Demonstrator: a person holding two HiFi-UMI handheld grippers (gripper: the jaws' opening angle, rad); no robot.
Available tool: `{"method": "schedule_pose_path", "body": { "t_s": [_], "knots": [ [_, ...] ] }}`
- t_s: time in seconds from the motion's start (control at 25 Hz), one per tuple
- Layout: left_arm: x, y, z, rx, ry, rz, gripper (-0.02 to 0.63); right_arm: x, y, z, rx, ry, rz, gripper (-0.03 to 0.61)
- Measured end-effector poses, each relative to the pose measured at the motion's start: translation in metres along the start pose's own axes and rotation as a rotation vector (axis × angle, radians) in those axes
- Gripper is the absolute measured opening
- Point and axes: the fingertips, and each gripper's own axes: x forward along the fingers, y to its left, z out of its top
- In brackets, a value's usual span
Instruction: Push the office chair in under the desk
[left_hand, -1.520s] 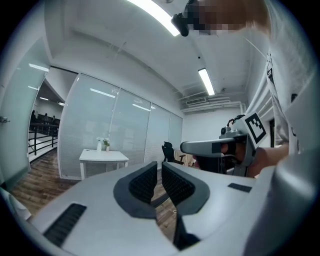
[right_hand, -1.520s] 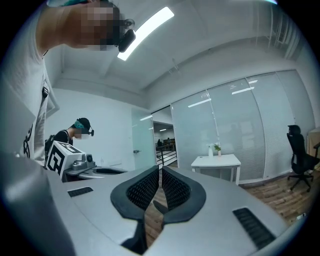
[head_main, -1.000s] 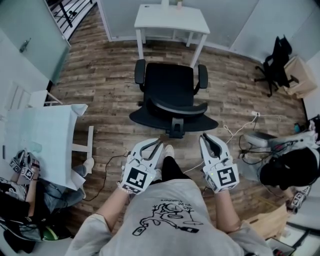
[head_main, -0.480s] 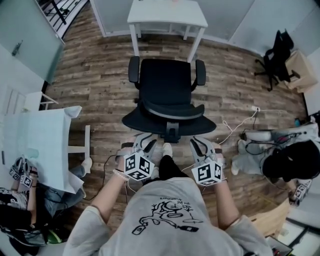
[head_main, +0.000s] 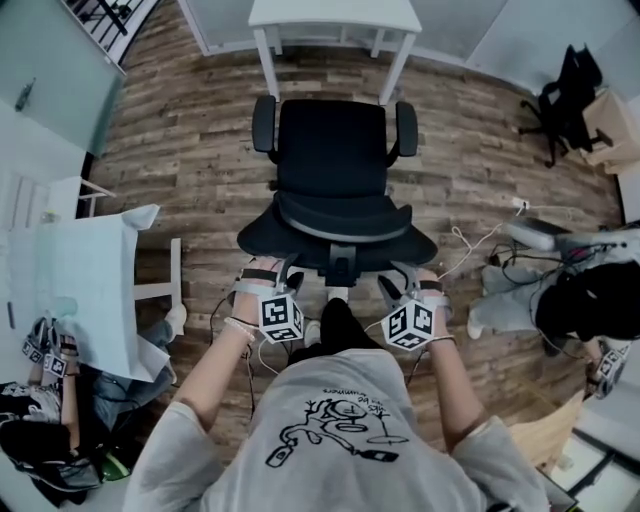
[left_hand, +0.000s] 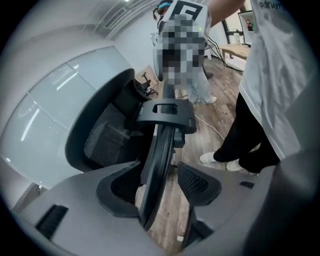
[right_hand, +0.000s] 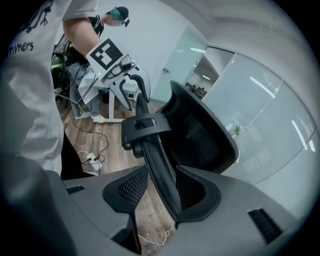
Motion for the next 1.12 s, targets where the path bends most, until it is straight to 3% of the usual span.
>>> {"method": "schedule_pose_path", "body": {
  "t_s": [0.24, 0.32, 0.4, 1.12],
  "knots": [
    [0.024, -0.008, -0.021, 0.033, 0.05, -0.028, 0.217, 0.032, 0.013, -0.024, -0.039, 0.079, 0.043, 0.176],
    [0.029, -0.004, -0.024, 0.022, 0.049, -0.026, 0.141, 0.039, 0.012, -0.027, -0.041, 0.087, 0.038, 0.176],
    [0.03, -0.002, -0.024, 0.019, 0.046, -0.038, 0.133, 0.042, 0.009, -0.027, -0.016, 0.082, 0.036, 0.163],
    [0.05, 0.024, -0.029, 0.037, 0.061, -0.052, 0.118, 0.065, -0.02, -0.024, 0.067, 0.098, 0.083, 0.161]
  ]
}}
